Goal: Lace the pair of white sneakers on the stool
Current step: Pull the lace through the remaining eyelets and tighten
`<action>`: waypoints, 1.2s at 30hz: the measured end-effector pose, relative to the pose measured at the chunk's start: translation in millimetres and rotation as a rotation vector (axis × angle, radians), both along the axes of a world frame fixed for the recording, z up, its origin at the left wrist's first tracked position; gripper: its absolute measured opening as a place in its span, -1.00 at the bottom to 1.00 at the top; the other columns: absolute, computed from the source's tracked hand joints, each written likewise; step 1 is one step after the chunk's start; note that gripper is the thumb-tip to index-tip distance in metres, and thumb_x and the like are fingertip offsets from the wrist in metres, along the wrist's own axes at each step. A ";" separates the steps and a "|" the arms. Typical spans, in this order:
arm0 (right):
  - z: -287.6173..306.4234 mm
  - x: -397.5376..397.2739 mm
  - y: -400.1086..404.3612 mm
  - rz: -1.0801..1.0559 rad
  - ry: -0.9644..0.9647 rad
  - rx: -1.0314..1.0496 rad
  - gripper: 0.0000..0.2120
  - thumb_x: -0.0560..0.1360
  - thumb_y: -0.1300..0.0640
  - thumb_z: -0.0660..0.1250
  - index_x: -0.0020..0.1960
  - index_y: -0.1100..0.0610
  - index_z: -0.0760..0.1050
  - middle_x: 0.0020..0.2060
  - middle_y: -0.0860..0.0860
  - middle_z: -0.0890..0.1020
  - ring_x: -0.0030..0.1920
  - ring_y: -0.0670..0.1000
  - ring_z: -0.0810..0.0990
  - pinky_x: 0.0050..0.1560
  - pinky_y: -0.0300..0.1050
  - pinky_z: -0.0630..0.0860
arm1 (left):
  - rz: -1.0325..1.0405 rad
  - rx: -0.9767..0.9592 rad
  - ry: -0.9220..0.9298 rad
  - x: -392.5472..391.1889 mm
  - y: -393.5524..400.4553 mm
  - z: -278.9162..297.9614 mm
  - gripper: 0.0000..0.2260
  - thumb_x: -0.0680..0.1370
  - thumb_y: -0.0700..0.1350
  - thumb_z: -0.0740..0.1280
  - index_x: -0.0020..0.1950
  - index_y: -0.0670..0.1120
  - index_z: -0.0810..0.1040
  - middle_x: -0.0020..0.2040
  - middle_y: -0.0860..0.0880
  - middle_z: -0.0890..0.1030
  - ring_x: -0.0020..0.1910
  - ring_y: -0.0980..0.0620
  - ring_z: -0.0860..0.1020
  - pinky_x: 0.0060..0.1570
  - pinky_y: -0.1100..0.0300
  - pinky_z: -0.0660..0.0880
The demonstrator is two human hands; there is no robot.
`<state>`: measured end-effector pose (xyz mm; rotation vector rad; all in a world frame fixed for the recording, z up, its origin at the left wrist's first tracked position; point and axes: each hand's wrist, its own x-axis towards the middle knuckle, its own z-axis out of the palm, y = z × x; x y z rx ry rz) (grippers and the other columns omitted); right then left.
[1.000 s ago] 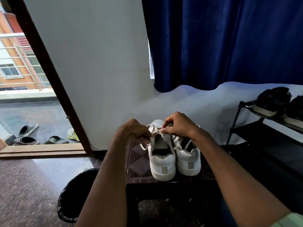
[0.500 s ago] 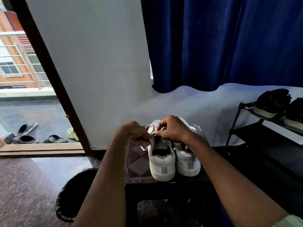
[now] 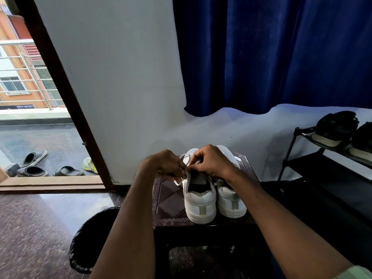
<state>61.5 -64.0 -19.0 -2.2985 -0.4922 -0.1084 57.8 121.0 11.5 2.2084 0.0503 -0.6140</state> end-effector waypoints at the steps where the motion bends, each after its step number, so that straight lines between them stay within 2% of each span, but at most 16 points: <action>1: 0.3 0.6 -1.8 0.012 0.015 0.002 -0.91 0.37 0.16 0.63 -0.23 0.02 0.74 -0.42 -0.25 0.66 -0.31 -0.27 0.62 -0.20 -0.32 0.55 | 0.000 0.015 -0.010 -0.3 -1.2 0.3 -0.81 0.58 -0.38 0.34 -0.01 -0.16 0.71 -0.34 -0.01 0.71 -0.35 0.11 0.68 -0.22 0.26 0.62; 4: 0.7 1.1 -5.0 0.050 0.055 -0.018 -0.86 0.31 0.17 0.65 -0.21 0.01 0.72 -0.30 -0.15 0.73 -0.19 -0.16 0.70 -0.05 -0.12 0.63 | 0.038 0.038 -0.025 0.3 -4.5 -0.5 -0.82 0.59 -0.32 0.32 -0.13 -0.15 0.68 -0.29 -0.10 0.71 -0.38 0.07 0.66 -0.31 0.27 0.57; 8: 0.5 2.4 -6.4 0.053 0.067 -0.065 -0.82 0.27 0.23 0.62 -0.18 0.05 0.71 -0.35 -0.13 0.68 -0.31 -0.21 0.58 -0.18 -0.20 0.53 | 0.186 -0.079 -0.005 -2.4 -0.6 3.2 -0.85 0.58 -0.29 0.30 -0.14 -0.18 0.62 0.00 -0.24 0.73 -0.16 -0.03 0.68 -0.32 0.26 0.56; 12: 0.0 3.1 -7.9 0.012 0.069 -0.100 -0.79 0.26 0.24 0.55 -0.13 0.05 0.72 -0.33 -0.11 0.68 -0.30 -0.16 0.58 -0.20 -0.18 0.53 | 0.397 -0.469 0.012 -2.0 6.7 9.2 -0.74 0.64 -0.35 0.08 0.03 -0.22 0.56 -0.15 -0.12 0.74 -0.25 0.02 0.70 -0.30 0.21 0.64; 15: 0.1 4.7 -8.8 -0.019 0.054 -0.132 -0.75 0.23 0.21 0.50 -0.13 -0.01 0.69 -0.26 -0.10 0.71 -0.24 -0.09 0.63 -0.17 -0.10 0.57 | 0.513 -0.779 0.007 3.3 10.1 11.6 -0.80 0.65 -0.32 0.06 -0.04 -0.14 0.44 -0.25 -0.10 0.62 -0.26 -0.03 0.62 -0.38 0.25 0.57; 17: 1.7 3.6 -10.1 -0.033 0.047 -0.144 -0.74 0.23 0.23 0.49 -0.13 -0.03 0.67 -0.25 -0.10 0.70 -0.28 -0.12 0.58 -0.21 -0.14 0.52 | 0.532 -0.622 -0.058 12.2 11.4 6.7 -0.82 0.66 -0.25 0.15 -0.13 -0.13 0.41 -0.35 -0.07 0.44 -0.40 0.01 0.43 -0.49 0.30 0.37; 20: 3.1 1.2 -11.6 -0.046 0.023 -0.141 -0.71 0.24 0.27 0.48 -0.11 -0.01 0.64 -0.23 -0.11 0.68 -0.31 -0.19 0.53 -0.26 -0.22 0.47 | 0.228 0.155 -0.162 18.0 12.8 -5.8 -0.78 0.61 -0.08 0.32 -0.15 -0.20 0.53 -0.31 -0.13 0.43 -0.45 -0.03 0.36 -0.37 0.22 0.32; 21: 3.4 0.6 -12.3 -0.044 0.019 -0.137 -0.70 0.24 0.29 0.47 -0.10 -0.02 0.64 -0.22 -0.11 0.68 -0.33 -0.20 0.51 -0.29 -0.26 0.43 | 0.095 0.294 -0.148 15.3 10.1 -8.3 -0.76 0.60 -0.01 0.34 -0.12 -0.18 0.57 -0.30 -0.14 0.40 -0.43 -0.03 0.38 -0.34 0.22 0.34; 23: 3.4 1.1 -12.7 -0.033 0.022 -0.124 -0.69 0.25 0.32 0.46 -0.10 0.00 0.63 -0.21 -0.11 0.67 -0.33 -0.21 0.51 -0.30 -0.30 0.40 | -0.055 0.335 -0.167 3.8 4.0 -7.1 -0.68 0.64 0.10 0.31 -0.16 -0.09 0.60 -0.30 -0.16 0.37 -0.39 0.00 0.40 -0.36 0.25 0.35; 26: 3.1 2.6 -14.3 -0.025 0.025 -0.109 -0.70 0.26 0.33 0.46 -0.07 0.04 0.65 -0.22 -0.10 0.66 -0.34 -0.24 0.51 -0.29 -0.34 0.37 | -0.020 -0.004 -0.341 -0.7 -1.2 -4.0 -0.64 0.70 0.11 0.23 -0.09 -0.13 0.61 -0.22 -0.06 0.55 -0.27 0.04 0.48 -0.32 0.32 0.44; 29: 5.8 0.9 -17.4 -0.022 0.002 -0.147 -0.71 0.30 0.31 0.48 -0.04 0.05 0.67 -0.18 -0.11 0.64 -0.33 -0.27 0.50 -0.33 -0.43 0.34 | 0.145 -0.477 -0.488 -1.8 -5.0 5.9 -0.58 0.73 0.08 0.11 0.04 -0.20 0.61 -0.08 -0.06 0.64 -0.12 0.05 0.56 -0.10 0.22 0.48; 31: 7.6 -0.3 -18.8 -0.017 0.006 -0.153 -0.72 0.31 0.32 0.48 -0.04 0.05 0.67 -0.19 -0.13 0.64 -0.31 -0.32 0.52 -0.31 -0.45 0.35 | 0.220 -0.759 -0.434 -0.5 -5.9 7.5 -0.58 0.74 0.10 0.08 -0.13 -0.13 0.51 -0.27 -0.03 0.58 -0.27 0.01 0.57 -0.13 0.15 0.52; 32: 7.7 -0.1 -19.3 -0.017 0.012 -0.150 -0.72 0.30 0.32 0.48 -0.05 0.04 0.67 -0.18 -0.12 0.65 -0.30 -0.36 0.52 -0.32 -0.45 0.35 | 0.234 -0.762 -0.421 2.0 -7.4 5.7 -0.57 0.74 0.11 0.07 -0.22 -0.09 0.42 -0.37 -0.01 0.49 -0.38 -0.03 0.49 -0.21 0.14 0.52; 33: 7.5 0.5 -19.5 -0.020 0.017 -0.147 -0.71 0.29 0.32 0.48 -0.07 0.03 0.67 -0.18 -0.10 0.68 -0.31 -0.37 0.51 -0.33 -0.45 0.34 | 0.231 -0.611 -0.463 6.7 -9.1 2.4 -0.55 0.74 0.12 0.08 -0.27 -0.08 0.37 -0.42 -0.02 0.42 -0.43 -0.05 0.41 -0.26 0.12 0.49; 35: 6.2 2.3 -19.1 -0.029 0.022 -0.143 -0.72 0.27 0.31 0.48 -0.10 0.02 0.68 -0.20 -0.09 0.70 -0.34 -0.34 0.52 -0.35 -0.44 0.33 | 0.120 -0.012 -0.599 15.3 -8.8 -10.7 -0.55 0.71 0.13 0.18 -0.28 -0.12 0.41 -0.38 -0.08 0.44 -0.39 -0.07 0.40 -0.27 0.10 0.42; 36: 5.8 2.9 -18.9 -0.033 0.024 -0.142 -0.72 0.26 0.32 0.48 -0.10 0.02 0.68 -0.23 -0.09 0.69 -0.35 -0.32 0.52 -0.35 -0.43 0.33 | 0.028 0.193 -0.592 16.9 -8.9 -16.1 -0.58 0.68 0.13 0.24 -0.26 -0.12 0.45 -0.35 -0.09 0.46 -0.37 -0.08 0.42 -0.29 0.12 0.38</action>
